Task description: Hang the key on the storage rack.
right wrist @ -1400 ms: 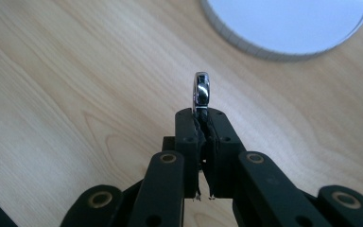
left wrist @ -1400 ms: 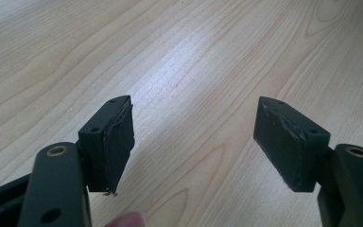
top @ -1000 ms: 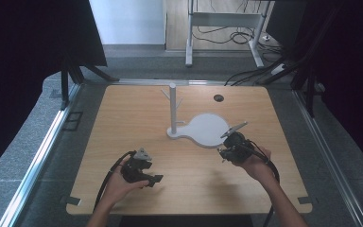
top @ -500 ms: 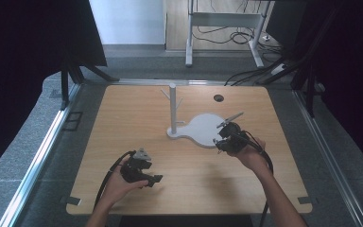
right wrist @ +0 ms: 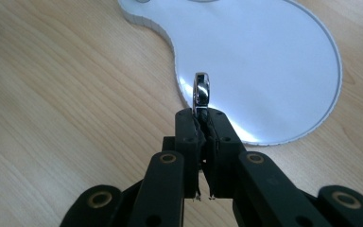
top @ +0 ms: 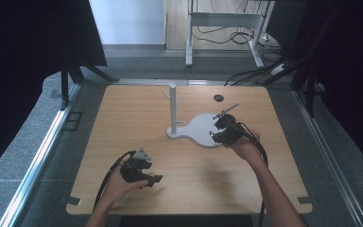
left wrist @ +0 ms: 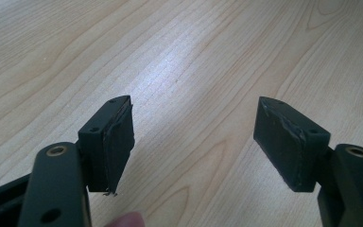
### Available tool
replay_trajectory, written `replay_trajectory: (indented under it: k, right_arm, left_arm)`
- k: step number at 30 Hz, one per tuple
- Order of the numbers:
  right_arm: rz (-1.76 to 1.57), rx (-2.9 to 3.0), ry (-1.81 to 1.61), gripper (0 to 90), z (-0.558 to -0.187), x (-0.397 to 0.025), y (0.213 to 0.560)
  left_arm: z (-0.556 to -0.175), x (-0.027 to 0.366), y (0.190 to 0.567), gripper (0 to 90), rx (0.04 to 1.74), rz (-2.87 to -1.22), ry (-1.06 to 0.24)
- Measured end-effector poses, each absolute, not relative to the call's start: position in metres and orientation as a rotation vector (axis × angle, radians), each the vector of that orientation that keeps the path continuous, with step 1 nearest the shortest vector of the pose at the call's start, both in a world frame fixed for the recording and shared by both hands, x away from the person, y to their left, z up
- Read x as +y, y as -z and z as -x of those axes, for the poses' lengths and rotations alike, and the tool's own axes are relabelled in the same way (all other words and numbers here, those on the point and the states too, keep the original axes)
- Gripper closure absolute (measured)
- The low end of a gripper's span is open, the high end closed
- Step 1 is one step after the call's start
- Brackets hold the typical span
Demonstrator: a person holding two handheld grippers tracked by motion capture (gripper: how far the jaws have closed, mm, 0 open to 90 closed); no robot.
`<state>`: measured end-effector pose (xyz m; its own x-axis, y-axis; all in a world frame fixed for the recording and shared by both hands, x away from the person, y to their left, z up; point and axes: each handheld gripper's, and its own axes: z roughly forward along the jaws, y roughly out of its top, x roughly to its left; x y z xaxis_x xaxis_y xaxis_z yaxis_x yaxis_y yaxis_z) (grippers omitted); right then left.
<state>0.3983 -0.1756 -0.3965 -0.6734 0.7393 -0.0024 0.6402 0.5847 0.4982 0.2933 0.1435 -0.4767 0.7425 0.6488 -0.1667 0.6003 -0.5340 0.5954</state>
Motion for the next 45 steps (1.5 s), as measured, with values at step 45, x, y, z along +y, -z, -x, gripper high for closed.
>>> replay_trajectory:
  k: [45]
  right_arm:
    - [-1.149, 2.598, -0.664, 84.6, -0.448, -0.139, 0.389]
  left_arm:
    - [-0.293, 0.143, 0.477, 29.9, 0.920, -2.299, -0.080]
